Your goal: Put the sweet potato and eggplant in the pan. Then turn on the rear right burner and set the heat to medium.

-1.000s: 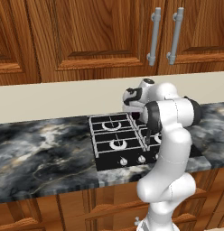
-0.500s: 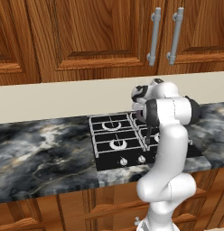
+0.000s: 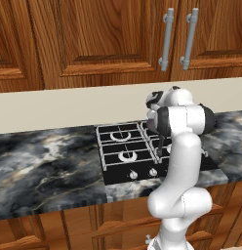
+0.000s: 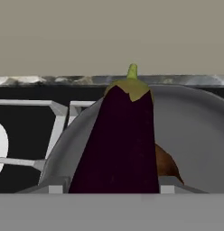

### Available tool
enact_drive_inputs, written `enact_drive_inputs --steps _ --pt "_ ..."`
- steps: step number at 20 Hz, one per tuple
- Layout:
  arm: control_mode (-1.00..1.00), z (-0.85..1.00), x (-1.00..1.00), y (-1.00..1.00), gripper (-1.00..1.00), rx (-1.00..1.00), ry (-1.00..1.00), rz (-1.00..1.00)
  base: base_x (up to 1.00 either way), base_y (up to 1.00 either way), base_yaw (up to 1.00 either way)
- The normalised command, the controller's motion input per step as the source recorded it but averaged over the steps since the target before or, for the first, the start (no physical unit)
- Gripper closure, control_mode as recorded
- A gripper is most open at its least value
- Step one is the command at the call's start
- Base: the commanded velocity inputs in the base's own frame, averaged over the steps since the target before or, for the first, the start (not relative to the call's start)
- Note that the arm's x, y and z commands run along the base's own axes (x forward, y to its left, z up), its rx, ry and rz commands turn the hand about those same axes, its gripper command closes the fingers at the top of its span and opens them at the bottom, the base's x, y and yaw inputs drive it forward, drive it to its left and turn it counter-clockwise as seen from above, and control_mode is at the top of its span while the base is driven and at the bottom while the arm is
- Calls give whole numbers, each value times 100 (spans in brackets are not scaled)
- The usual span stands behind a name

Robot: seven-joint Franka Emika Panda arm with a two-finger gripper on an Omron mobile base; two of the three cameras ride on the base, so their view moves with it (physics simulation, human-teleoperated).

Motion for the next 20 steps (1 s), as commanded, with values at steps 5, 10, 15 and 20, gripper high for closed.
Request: enact_drive_inputs --steps 5,10,15,20 --pt "-100 -3 -1 0 100 0 -4 7 0 0 0" --pt "-100 0 -8 0 100 0 0 7 0 0 0" --pt "-100 0 -10 0 100 0 0 7 0 0 0" --pt "-100 -7 -6 0 100 0 0 6 0 0 0"
